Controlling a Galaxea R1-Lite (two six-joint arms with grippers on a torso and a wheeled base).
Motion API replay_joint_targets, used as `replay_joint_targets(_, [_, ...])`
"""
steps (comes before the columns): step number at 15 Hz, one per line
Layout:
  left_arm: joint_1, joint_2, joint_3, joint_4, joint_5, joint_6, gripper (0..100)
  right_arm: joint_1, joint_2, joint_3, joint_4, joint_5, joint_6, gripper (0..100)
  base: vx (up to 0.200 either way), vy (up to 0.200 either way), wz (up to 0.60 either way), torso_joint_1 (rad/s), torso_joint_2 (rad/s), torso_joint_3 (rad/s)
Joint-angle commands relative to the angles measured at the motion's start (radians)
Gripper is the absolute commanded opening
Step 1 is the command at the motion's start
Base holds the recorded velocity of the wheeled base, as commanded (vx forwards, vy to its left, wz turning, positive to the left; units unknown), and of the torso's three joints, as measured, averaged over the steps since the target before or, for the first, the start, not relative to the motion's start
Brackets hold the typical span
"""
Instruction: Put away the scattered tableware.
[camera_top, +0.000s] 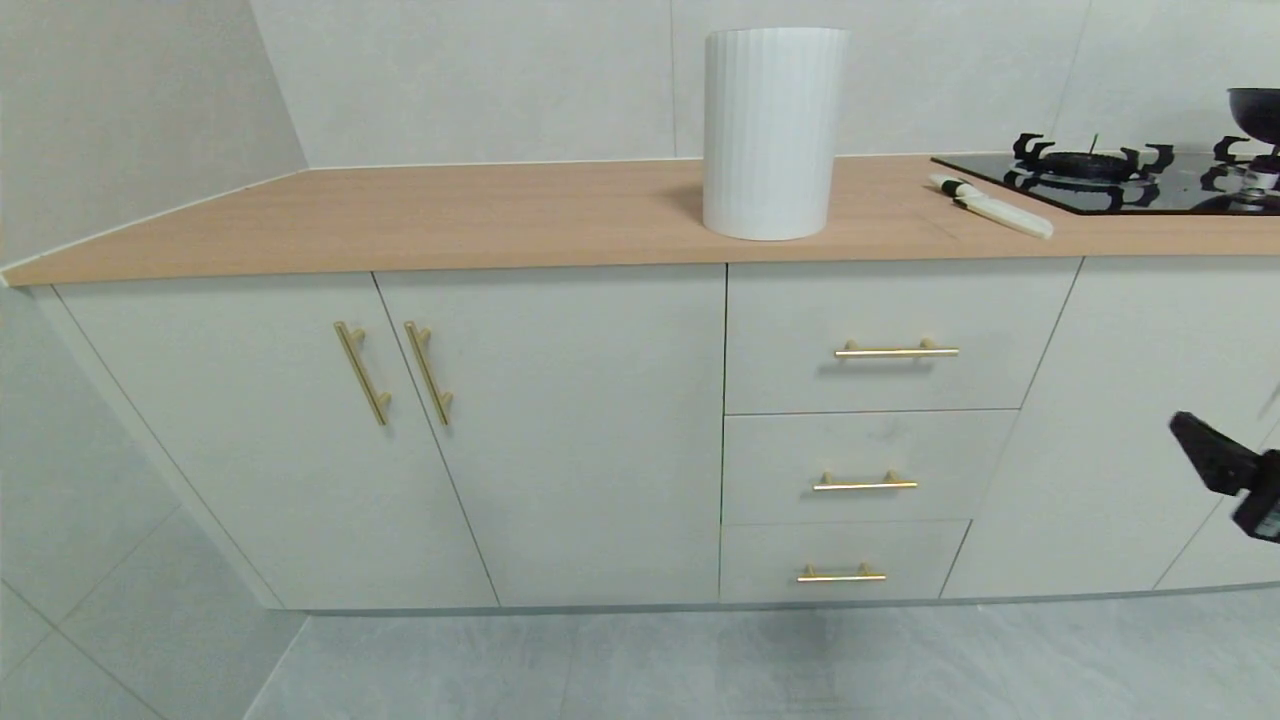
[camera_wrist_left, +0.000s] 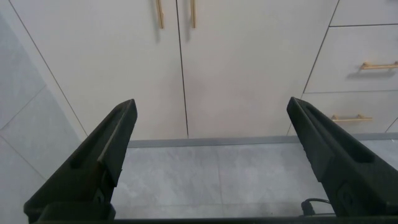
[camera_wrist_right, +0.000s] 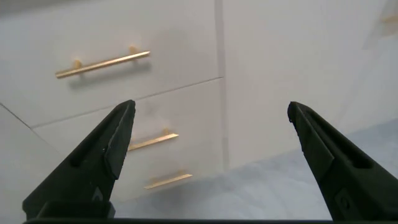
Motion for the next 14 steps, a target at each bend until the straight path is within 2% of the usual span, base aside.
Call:
replay_joint_targets(1, [0.0,0.001,0.0,-0.001,0.0,-0.001,100,-0.108,-0.536,0.012,0.394,-0.001,-0.074,100,0.0,0.0,0.0,0.0,0.0,0.0])
replay_joint_targets(2, [0.0,0.001,0.0,0.001,0.0,-0.001,100,-0.138,-0.657,-0.025,0.532,0.039,-0.084,100,0.0,0.0,0.0,0.0,0.0,0.0])
replay_joint_targets(4, [0.0,0.001,0.0,-0.001,0.0,0.001,100,-0.181,-0.809,-0.074,0.715,0.055,-0.088,100,0.0,0.0,0.0,0.0,0.0,0.0])
replay_joint_targets(5, [0.0,0.001,0.0,-0.001,0.0,0.001,100,-0.2,-0.877,-0.085,0.761,0.057,-0.108,100,0.0,0.0,0.0,0.0,0.0,0.0])
replay_joint_targets(9, [0.0,0.001,0.0,-0.001,0.0,-0.001,100,-0.218,-1.059,-0.076,0.798,0.06,-0.228,100,0.0,0.0,0.0,0.0,0.0,0.0])
replay_joint_targets(12, [0.0,0.001,0.0,-0.001,0.0,0.001,100,-0.235,-1.101,-0.057,0.808,0.117,-0.228,100,0.0,0.0,0.0,0.0,0.0,0.0])
replay_joint_targets(14, [0.0,0.001,0.0,0.001,0.0,-0.001,100,-0.235,-1.101,0.038,0.805,0.213,-0.196,100,0.0,0.0,0.0,0.0,0.0,0.0])
